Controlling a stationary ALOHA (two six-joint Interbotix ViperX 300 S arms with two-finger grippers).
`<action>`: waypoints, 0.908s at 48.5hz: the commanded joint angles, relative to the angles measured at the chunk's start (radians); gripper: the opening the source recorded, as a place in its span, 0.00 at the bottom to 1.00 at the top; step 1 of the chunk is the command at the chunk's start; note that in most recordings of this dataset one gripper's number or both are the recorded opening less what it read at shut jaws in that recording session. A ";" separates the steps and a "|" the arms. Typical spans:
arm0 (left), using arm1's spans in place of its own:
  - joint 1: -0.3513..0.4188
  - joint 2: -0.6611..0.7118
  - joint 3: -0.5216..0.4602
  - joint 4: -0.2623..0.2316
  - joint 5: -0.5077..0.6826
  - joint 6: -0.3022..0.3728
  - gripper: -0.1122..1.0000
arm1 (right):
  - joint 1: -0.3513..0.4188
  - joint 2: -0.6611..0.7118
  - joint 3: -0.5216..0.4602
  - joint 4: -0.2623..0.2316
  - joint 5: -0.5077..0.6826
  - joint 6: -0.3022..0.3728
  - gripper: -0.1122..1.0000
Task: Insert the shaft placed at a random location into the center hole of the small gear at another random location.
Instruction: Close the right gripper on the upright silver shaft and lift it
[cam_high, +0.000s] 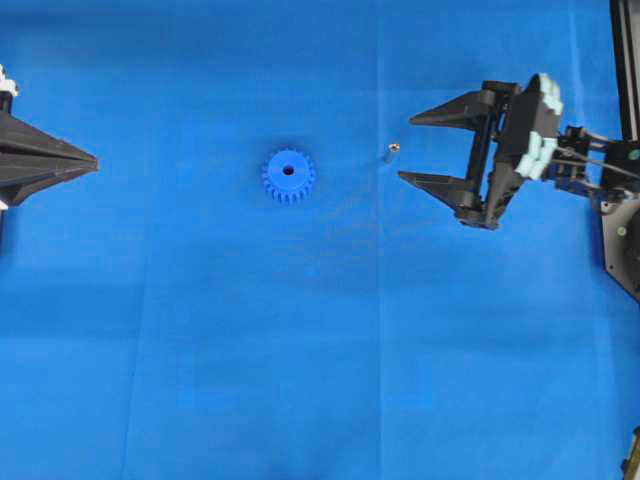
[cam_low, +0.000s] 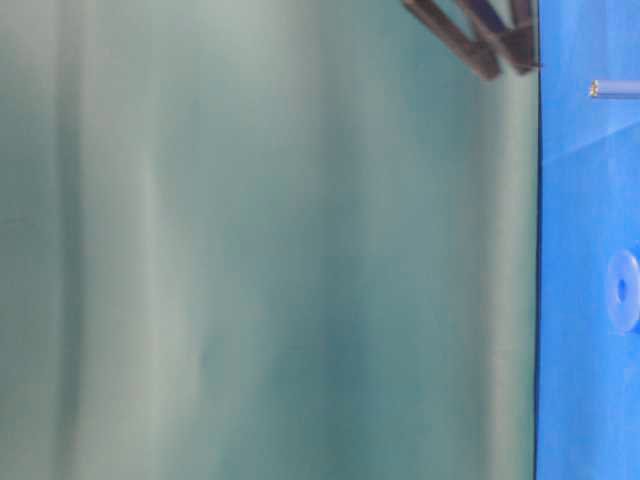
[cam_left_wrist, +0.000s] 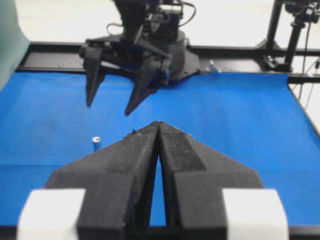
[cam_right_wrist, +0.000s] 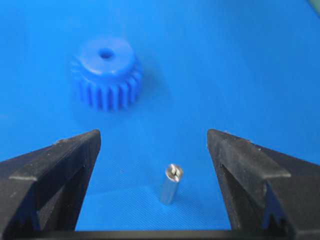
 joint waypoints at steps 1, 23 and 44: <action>-0.003 0.003 -0.011 0.002 -0.005 0.000 0.10 | -0.005 0.057 -0.021 0.021 -0.048 0.000 0.79; -0.003 0.003 -0.003 0.002 -0.005 0.002 0.10 | -0.012 0.221 -0.074 0.041 -0.098 0.000 0.77; -0.002 0.003 -0.002 0.002 0.008 0.002 0.10 | -0.017 0.221 -0.064 0.069 -0.092 -0.002 0.30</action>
